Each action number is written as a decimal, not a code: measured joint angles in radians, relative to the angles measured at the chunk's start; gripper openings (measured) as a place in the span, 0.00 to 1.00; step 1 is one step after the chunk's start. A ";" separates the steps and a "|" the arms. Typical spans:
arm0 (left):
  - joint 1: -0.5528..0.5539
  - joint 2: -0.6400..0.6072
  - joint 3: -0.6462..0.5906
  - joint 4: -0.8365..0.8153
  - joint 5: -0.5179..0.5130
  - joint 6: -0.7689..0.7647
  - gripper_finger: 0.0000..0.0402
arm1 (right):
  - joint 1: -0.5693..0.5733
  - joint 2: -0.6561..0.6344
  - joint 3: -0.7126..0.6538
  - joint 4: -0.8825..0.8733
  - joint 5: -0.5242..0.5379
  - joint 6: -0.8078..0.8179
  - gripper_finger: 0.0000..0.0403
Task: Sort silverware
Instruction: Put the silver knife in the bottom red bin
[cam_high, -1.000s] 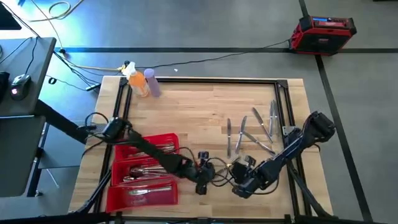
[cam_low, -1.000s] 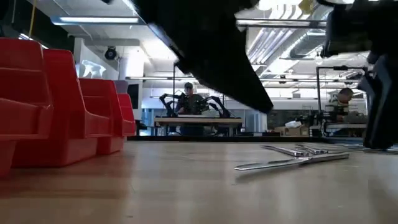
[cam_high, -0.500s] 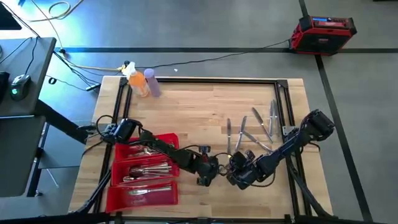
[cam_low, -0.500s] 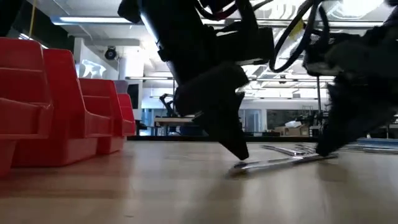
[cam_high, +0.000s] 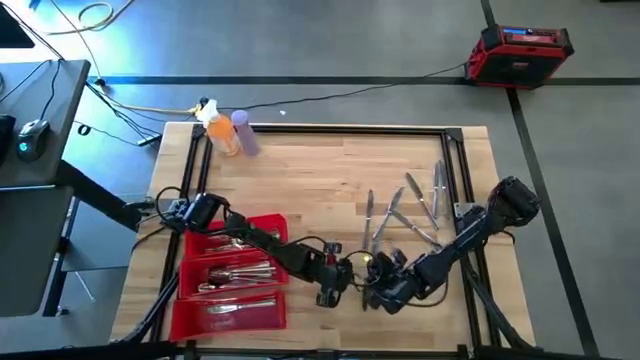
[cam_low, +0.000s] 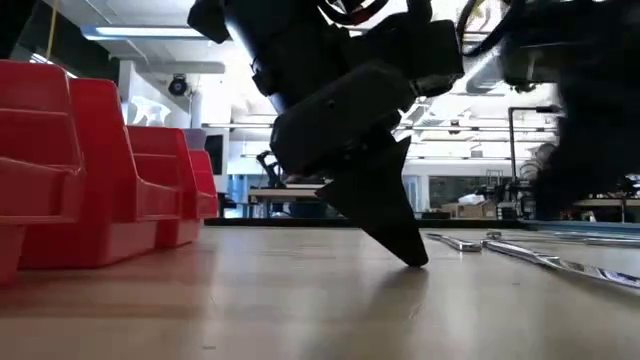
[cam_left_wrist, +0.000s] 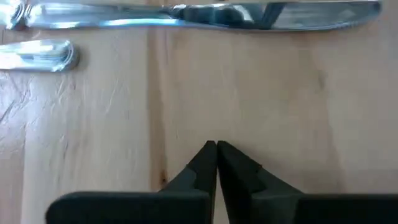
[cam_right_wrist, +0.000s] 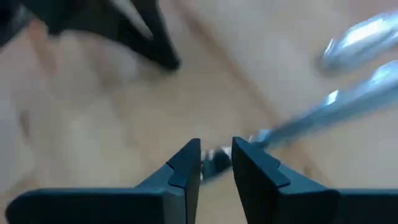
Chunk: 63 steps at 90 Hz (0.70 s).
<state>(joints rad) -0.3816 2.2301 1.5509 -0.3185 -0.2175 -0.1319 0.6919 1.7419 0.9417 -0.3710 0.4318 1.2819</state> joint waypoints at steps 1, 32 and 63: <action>-0.002 0.002 0.000 0.008 0.002 0.003 0.00 | 0.006 0.000 0.000 -0.001 -0.003 0.007 0.19; -0.036 0.054 0.000 0.206 0.023 0.156 0.00 | 0.135 0.011 -0.091 0.066 0.045 0.354 0.39; 0.016 0.094 0.014 0.292 0.091 0.187 0.00 | 0.057 0.091 -0.192 0.485 0.051 0.347 0.54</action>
<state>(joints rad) -0.3658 2.3239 1.5650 -0.0268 -0.1269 0.0554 0.7487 1.8329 0.7497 0.1140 0.4827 1.6288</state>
